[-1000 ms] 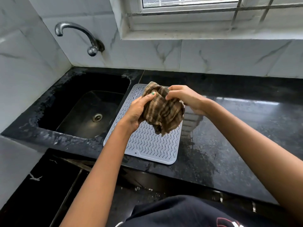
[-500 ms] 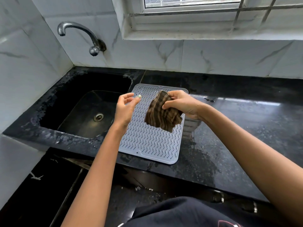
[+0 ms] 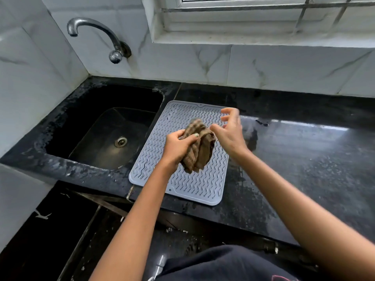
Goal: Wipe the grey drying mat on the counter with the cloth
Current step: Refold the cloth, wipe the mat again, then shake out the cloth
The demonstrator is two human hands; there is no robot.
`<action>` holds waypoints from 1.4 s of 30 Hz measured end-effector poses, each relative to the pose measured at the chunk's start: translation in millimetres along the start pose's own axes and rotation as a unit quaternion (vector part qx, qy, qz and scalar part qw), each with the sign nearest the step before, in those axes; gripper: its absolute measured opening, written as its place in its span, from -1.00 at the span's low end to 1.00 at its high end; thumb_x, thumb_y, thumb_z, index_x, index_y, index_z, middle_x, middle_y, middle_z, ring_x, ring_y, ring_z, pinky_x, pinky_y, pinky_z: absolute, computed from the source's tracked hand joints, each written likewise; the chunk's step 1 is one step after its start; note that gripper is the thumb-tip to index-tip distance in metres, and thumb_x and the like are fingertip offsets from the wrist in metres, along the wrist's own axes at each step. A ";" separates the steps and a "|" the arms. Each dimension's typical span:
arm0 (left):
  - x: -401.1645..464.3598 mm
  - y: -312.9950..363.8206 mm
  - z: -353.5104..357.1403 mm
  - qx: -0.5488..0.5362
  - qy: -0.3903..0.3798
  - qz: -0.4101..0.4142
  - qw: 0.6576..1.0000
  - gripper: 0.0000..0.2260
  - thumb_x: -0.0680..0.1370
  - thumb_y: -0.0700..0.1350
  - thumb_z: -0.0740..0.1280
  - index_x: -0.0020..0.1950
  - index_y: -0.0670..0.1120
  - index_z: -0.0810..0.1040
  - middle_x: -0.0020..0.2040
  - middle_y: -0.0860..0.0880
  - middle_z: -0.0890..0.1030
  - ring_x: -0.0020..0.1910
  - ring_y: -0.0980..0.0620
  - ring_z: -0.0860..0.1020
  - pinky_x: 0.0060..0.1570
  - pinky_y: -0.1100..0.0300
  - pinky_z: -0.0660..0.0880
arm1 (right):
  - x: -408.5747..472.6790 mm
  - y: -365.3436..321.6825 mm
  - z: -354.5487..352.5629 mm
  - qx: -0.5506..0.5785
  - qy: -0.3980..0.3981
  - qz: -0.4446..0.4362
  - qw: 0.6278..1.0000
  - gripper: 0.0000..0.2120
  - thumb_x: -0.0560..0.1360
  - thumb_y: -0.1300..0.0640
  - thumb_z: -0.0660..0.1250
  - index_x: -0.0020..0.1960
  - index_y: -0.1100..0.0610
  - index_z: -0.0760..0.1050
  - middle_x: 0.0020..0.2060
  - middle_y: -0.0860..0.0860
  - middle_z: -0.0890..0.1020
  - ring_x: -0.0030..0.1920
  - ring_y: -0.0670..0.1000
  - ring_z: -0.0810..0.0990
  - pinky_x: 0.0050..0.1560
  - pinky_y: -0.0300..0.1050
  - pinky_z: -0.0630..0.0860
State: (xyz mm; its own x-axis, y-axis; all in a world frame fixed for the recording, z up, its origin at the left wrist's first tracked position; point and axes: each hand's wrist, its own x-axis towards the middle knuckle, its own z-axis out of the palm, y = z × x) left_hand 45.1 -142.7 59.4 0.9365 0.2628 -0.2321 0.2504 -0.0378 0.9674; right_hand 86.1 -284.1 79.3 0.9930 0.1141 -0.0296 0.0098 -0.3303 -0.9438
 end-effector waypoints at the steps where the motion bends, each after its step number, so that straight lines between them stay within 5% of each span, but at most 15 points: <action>1: 0.8 0.4 1.3 -0.003 0.034 -0.010 0.999 -0.89 0.51 -0.14 0.38 -0.02 -0.14 0.61 -0.12 -0.11 0.69 -0.10 -0.05 0.66 -0.20 0.21 0.61 | -4.1 1.6 5.2 -0.007 0.042 -0.032 0.999 -0.64 0.50 0.15 0.27 0.26 0.10 0.29 0.19 0.11 0.39 0.20 0.07 0.37 0.20 0.02 0.39; 3: 0.7 5.7 4.9 -0.017 0.062 -0.030 0.997 -0.77 0.55 0.02 0.32 -0.06 -0.13 0.62 -0.14 -0.14 0.70 -0.13 -0.10 0.68 -0.17 0.09 0.62 | -8.5 -0.3 19.4 0.014 0.001 -0.057 0.998 -0.63 0.55 0.04 0.23 0.32 0.09 0.28 0.26 0.11 0.37 0.24 0.06 0.37 0.29 0.10 0.38; 5: 0.3 13.3 7.8 -0.064 0.010 -0.060 0.996 -0.50 0.55 0.30 0.10 -0.10 -0.05 0.65 -0.17 -0.12 0.71 -0.19 -0.08 0.70 -0.23 0.04 0.65 | -9.6 1.2 37.3 0.031 -0.061 -0.039 0.997 -0.56 0.57 -0.07 0.19 0.38 0.08 0.25 0.28 0.14 0.35 0.24 0.05 0.39 0.32 0.11 0.39; 8: 5.2 19.2 11.4 -0.111 -0.061 -0.080 0.989 -0.26 0.47 0.45 -0.21 0.02 0.04 0.62 -0.08 -0.06 0.72 -0.07 0.01 0.69 -0.19 0.11 0.65 | 0.8 9.2 48.3 0.051 -0.022 0.020 0.998 -0.43 0.52 -0.13 0.26 0.41 0.05 0.15 0.29 0.14 0.32 0.26 0.04 0.37 0.33 0.03 0.35; 12: 32.0 11.5 12.4 -0.052 -0.020 -0.070 0.996 -0.23 0.49 0.42 -0.24 0.11 0.01 0.61 0.04 -0.07 0.68 -0.01 -0.05 0.66 -0.16 0.11 0.61 | 26.2 30.5 44.1 0.161 -0.036 0.121 0.979 -0.39 0.49 0.05 0.36 0.42 0.07 0.12 0.27 0.15 0.45 0.20 0.05 0.50 0.14 -0.07 0.50; 15: 72.5 -1.4 15.1 0.033 0.084 -0.033 0.995 -0.43 0.59 0.29 -0.05 0.06 -0.05 0.61 -0.01 -0.06 0.69 -0.12 -0.07 0.65 -0.26 0.20 0.48 | 45.7 42.5 42.5 0.163 0.001 0.137 0.977 -0.38 0.51 0.22 0.31 0.44 0.03 0.06 0.21 0.12 0.45 0.11 0.01 0.51 0.10 -0.13 0.44; 17: 110.6 -12.5 12.5 0.204 0.118 0.017 0.972 -0.66 0.60 0.16 0.08 0.18 0.03 0.53 0.14 -0.05 0.63 0.03 -0.04 0.59 -0.12 0.17 0.43 | 64.5 45.5 43.9 0.137 0.028 0.126 0.982 -0.36 0.50 0.26 0.29 0.42 -0.04 0.02 0.13 0.11 0.47 -0.01 -0.03 0.53 0.03 -0.12 0.44; 19: 153.6 -25.2 8.8 0.372 0.060 0.046 0.925 -0.58 0.59 0.10 0.12 0.43 0.02 0.33 0.42 -0.07 0.41 0.37 -0.07 0.38 0.25 0.04 0.33 | 88.5 43.4 48.5 0.102 0.043 0.110 0.988 -0.35 0.47 0.27 0.28 0.39 -0.07 0.02 0.20 0.16 0.45 0.06 0.05 0.53 0.13 -0.01 0.45; 21: 190.0 -38.9 8.9 0.481 -0.003 0.058 0.875 -0.43 0.60 0.14 0.10 0.56 -0.04 0.07 0.57 -0.06 0.10 0.55 -0.06 0.05 0.49 -0.02 0.01 | 115.9 38.9 55.3 0.060 0.047 0.082 0.994 -0.32 0.43 0.25 0.29 0.39 -0.10 0.03 0.30 0.15 0.37 0.17 0.08 0.48 0.24 0.07 0.42; 24: 220.8 -62.5 16.6 0.581 0.001 0.061 0.812 -0.34 0.58 0.20 0.07 0.57 -0.06 -0.09 0.59 -0.04 -0.04 0.57 -0.06 -0.08 0.50 -0.08 -0.13 | 169.4 30.3 72.7 -0.008 0.036 0.019 0.999 -0.35 0.41 0.27 0.27 0.39 -0.09 0.10 0.29 0.10 0.29 0.15 0.03 0.39 0.26 0.05 0.40; 28: 227.7 -78.6 24.3 0.573 0.096 0.109 0.806 -0.32 0.51 0.26 -0.03 0.56 -0.04 0.02 0.57 -0.03 0.12 0.56 -0.06 0.04 0.50 -0.09 -0.04 | 237.4 27.8 105.5 -0.134 -0.029 -0.053 0.989 -0.36 0.44 0.29 0.26 0.41 -0.10 0.17 0.31 0.12 0.28 0.23 0.18 0.39 0.26 0.15 0.43; 30: 229.6 -76.5 25.7 0.559 0.112 0.110 0.814 -0.30 0.47 0.27 -0.08 0.55 -0.04 0.10 0.56 -0.03 0.17 0.55 -0.04 0.06 0.51 -0.07 -0.03 | 259.1 30.7 124.0 -0.228 -0.088 -0.098 0.965 -0.31 0.43 0.34 0.26 0.45 -0.12 0.17 0.40 0.11 0.24 0.31 0.21 0.30 0.28 0.18 0.39; 34: 230.7 -74.4 26.3 0.569 0.122 0.109 0.806 -0.30 0.43 0.24 -0.12 0.50 -0.05 0.25 0.51 -0.04 0.30 0.54 -0.03 0.11 0.52 -0.06 -0.01 | 281.4 40.5 146.8 -0.452 -0.237 -0.173 0.842 -0.34 0.47 0.34 0.20 0.45 -0.16 0.21 0.47 0.08 0.21 0.43 0.25 0.14 0.34 0.35 0.21; 42: 233.9 -77.6 25.8 0.572 0.108 0.092 0.808 -0.30 0.52 0.31 0.00 0.57 -0.02 0.04 0.58 0.01 0.10 0.56 0.00 0.00 0.52 -0.05 -0.11 | 285.1 39.4 115.6 -0.550 -0.229 -0.264 0.759 -0.65 0.57 0.13 0.17 0.33 -0.03 0.43 0.31 0.06 0.39 0.28 0.19 0.28 0.09 0.21 0.34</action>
State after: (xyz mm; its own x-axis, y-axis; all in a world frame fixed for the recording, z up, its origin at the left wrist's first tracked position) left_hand 251.0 -103.2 -72.5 0.9500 0.3085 0.0476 0.2904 -0.9293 0.2280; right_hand 356.1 -156.2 -4.3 0.6749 0.7321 -0.0921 0.7334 -0.6793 -0.0255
